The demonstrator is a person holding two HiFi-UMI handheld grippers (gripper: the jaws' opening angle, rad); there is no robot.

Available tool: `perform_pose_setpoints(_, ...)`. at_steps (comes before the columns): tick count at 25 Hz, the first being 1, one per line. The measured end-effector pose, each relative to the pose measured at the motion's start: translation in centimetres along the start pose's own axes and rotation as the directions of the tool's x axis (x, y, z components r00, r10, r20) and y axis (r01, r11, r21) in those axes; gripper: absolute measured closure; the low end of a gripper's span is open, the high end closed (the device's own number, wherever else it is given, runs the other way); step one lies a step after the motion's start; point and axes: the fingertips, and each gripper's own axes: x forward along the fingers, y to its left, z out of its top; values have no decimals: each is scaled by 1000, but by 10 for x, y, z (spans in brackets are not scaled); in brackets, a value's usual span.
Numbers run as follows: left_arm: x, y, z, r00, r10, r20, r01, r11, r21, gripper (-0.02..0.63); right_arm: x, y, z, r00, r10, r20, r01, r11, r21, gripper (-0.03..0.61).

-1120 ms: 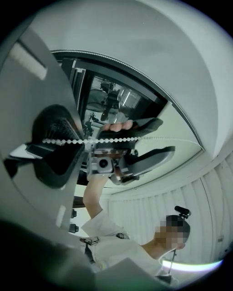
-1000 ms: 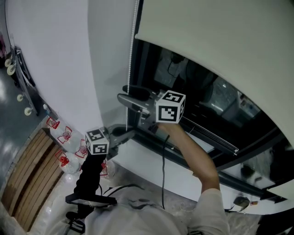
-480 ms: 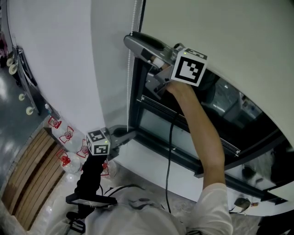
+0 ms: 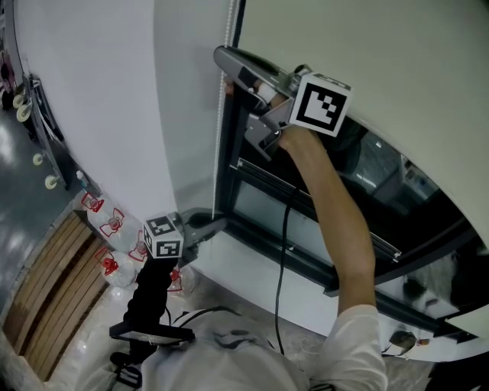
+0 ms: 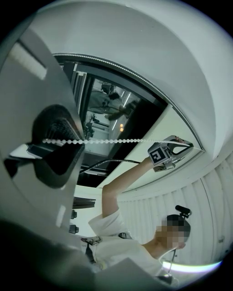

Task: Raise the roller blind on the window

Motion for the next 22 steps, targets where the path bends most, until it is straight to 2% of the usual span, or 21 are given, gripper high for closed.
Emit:
perform_pose_setpoints(5,3,-2,-2,1000,-4,-3,4,1000,-1,614,-7,16,-6,999,38,18,-38,999,-5,566)
perform_pose_setpoints(8,5,-2,-4,1000,-7,-6,7,1000,0,614,-9,20,-19,1000,28,2,-28,999,-20,566)
perform_pose_setpoints(14,7,-3,-2,1000,-13,-8,13,1000,10,614,-24,15,-91,995,-25,-94,26,1000,12,568)
perform_pose_setpoints(22,9,-1,-1,1000,-9,-10,9,1000,5,614,-52,17,-167,989,-61,-135,74,993,89,568)
